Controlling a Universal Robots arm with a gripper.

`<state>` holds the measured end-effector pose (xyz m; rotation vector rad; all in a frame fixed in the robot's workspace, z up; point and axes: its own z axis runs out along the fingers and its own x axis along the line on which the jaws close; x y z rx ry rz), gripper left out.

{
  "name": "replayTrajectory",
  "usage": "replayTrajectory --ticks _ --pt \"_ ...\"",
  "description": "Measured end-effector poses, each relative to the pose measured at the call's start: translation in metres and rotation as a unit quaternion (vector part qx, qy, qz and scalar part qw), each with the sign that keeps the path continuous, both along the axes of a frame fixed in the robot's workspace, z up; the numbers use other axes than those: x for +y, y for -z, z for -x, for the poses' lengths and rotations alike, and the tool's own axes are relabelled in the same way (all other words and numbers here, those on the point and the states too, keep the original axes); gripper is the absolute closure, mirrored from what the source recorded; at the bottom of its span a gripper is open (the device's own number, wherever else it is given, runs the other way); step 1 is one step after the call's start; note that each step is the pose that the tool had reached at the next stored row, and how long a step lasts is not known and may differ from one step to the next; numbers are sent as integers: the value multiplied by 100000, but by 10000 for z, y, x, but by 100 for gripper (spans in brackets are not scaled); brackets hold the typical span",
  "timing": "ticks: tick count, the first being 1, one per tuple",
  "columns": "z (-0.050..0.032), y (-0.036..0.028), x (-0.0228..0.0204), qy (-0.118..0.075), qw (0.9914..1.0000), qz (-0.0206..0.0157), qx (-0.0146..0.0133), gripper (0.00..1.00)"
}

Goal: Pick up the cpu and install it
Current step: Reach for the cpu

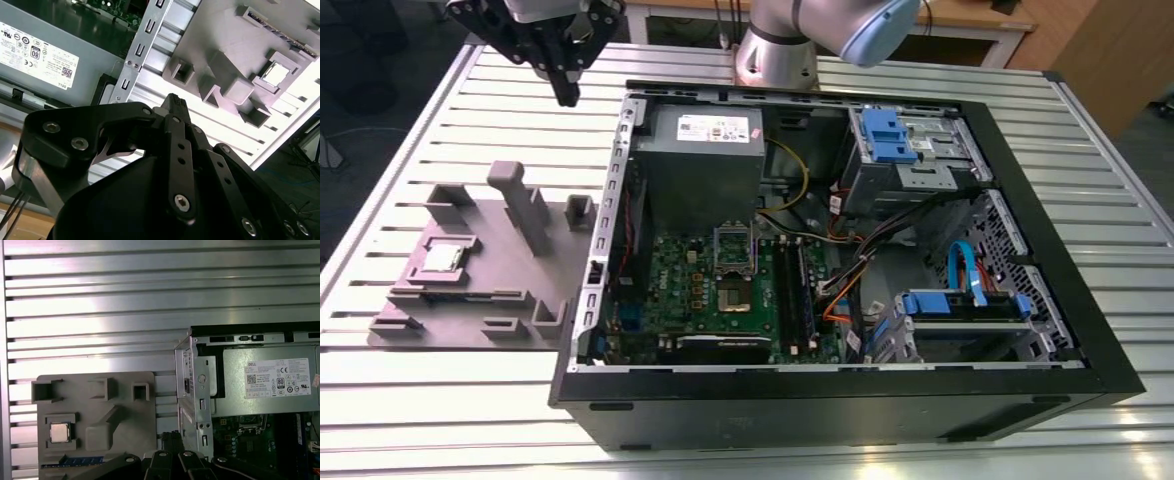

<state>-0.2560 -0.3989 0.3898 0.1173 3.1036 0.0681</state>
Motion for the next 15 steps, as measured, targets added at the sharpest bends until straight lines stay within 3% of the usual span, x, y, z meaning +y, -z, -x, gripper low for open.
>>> replayTrajectory --ticks 9,15 --pt "80 5 0 2 100000 1 0 90" --pt "86 5 0 1 100000 1 2 90"
